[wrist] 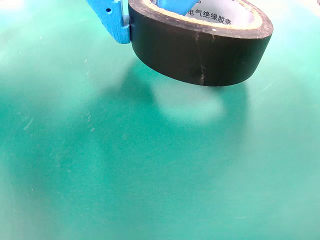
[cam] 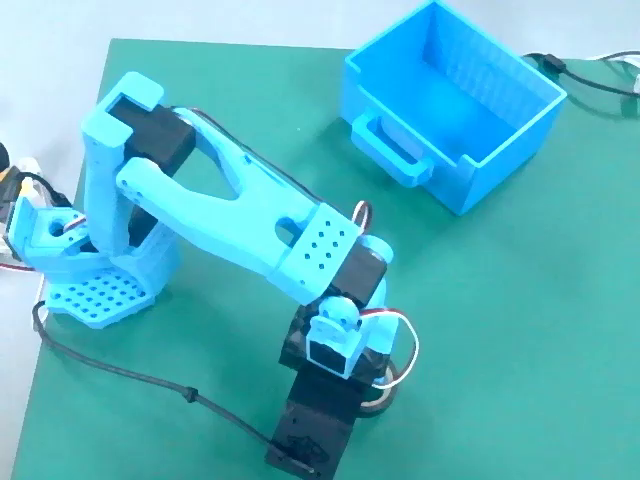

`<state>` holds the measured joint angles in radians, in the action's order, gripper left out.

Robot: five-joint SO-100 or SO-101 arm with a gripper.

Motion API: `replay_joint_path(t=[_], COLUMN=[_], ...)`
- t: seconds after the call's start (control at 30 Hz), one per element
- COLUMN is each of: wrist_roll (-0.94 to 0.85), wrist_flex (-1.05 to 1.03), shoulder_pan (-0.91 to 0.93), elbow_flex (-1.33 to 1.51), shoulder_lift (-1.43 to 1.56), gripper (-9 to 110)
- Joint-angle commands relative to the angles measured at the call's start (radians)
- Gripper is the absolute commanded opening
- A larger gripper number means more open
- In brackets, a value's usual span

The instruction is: Put the tape in the box

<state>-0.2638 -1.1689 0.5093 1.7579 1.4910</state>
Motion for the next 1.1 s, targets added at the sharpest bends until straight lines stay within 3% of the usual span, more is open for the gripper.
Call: replay_joint_path(t=[0.0,0.57,1.07], wrist_roll=[0.003,0.130,0.224], wrist_flex=[-0.017,-0.285,-0.225], shoulder_pan=[0.008,-0.080,-0.557], elbow_flex=[-0.092,-0.670,-0.865], shoulder_lift=[0.137,0.195,0.219], gripper=[0,0,0])
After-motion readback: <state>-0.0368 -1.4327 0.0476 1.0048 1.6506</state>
